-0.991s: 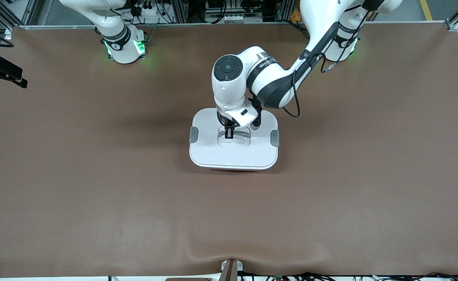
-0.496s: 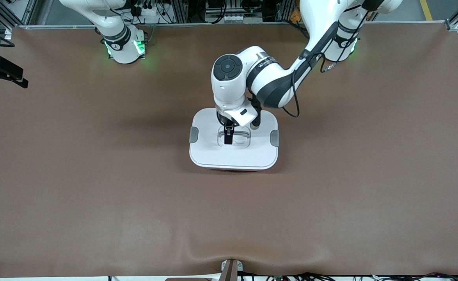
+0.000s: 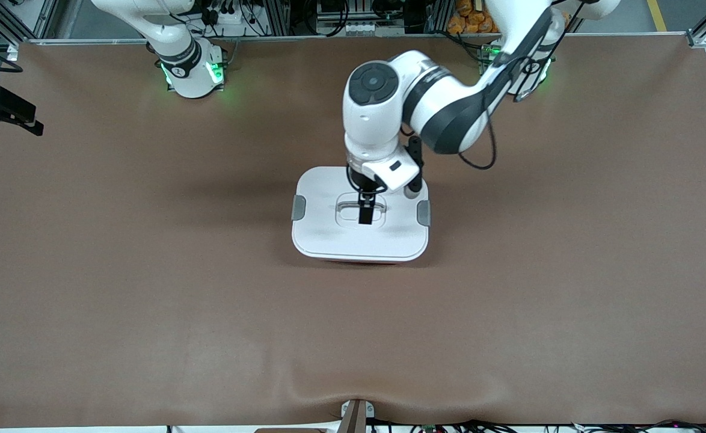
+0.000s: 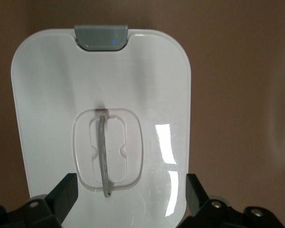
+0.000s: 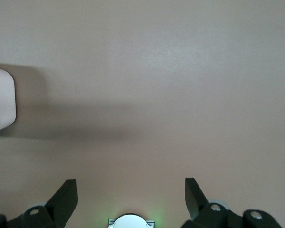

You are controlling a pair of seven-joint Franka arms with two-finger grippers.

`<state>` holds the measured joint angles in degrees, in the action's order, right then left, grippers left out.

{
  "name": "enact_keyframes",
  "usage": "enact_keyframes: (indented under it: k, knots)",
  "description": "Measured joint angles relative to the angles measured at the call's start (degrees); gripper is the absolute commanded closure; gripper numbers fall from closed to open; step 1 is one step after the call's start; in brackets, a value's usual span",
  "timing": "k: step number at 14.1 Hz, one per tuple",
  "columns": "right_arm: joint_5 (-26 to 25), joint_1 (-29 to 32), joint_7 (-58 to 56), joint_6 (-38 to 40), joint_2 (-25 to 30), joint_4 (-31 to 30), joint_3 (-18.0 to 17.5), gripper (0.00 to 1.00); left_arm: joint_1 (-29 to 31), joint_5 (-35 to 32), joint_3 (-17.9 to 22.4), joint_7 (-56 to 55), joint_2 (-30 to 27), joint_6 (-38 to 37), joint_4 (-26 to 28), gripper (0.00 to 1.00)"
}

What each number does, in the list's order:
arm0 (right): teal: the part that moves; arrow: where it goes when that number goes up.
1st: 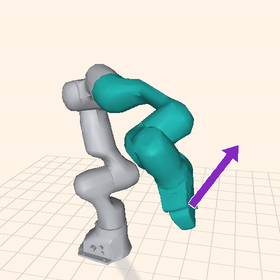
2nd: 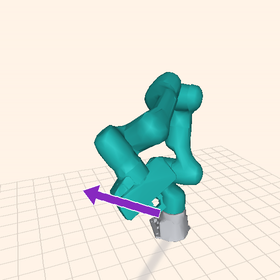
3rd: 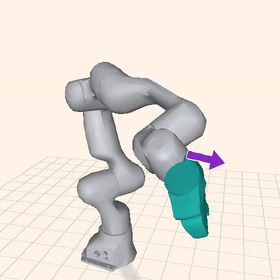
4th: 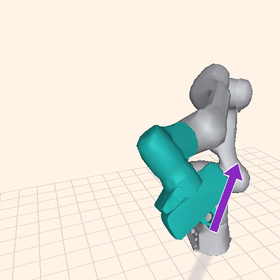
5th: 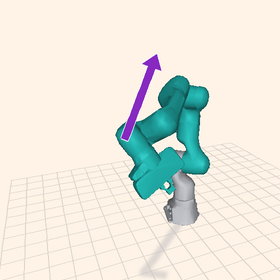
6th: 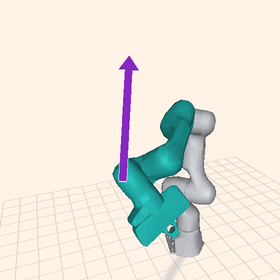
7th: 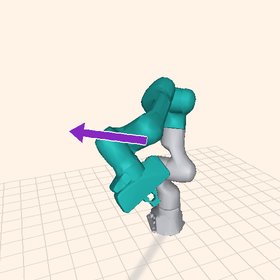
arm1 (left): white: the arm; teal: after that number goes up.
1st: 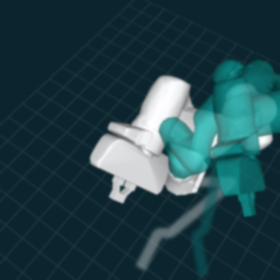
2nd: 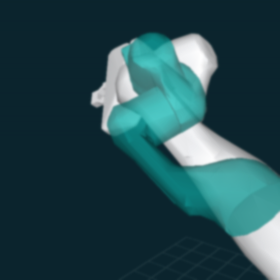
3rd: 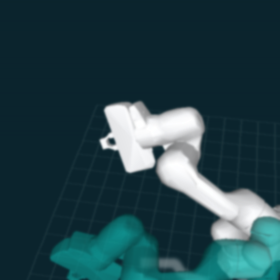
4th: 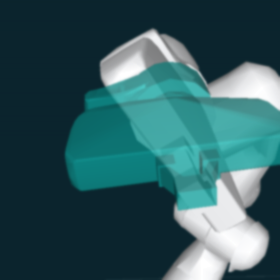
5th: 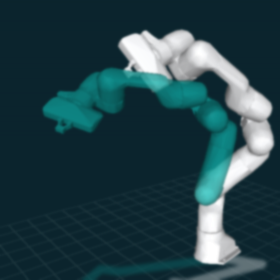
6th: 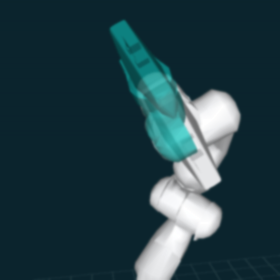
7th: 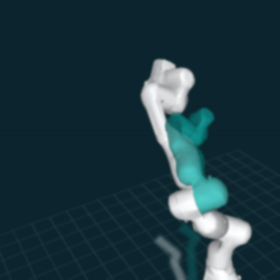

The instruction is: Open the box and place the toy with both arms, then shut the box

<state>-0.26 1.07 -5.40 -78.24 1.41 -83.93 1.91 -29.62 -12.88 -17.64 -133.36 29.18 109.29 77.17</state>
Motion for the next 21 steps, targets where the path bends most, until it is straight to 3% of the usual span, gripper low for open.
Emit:
enact_keyframes:
  k: [11, 21]
  knots:
    - [0.0, -0.11, -0.01, 0.01, 0.0, 0.07, -0.21, 0.0, 13.6, 0.24, -0.02, 30.24, -11.11, -11.16, -0.06, 0.0]
    - [-0.05, -0.07, -0.04, 0.04, 0.0, 0.07, 0.16, 0.0, 30.71, 6.28, -0.06, 69.61, -12.99, -14.36, -0.05, 0.0]
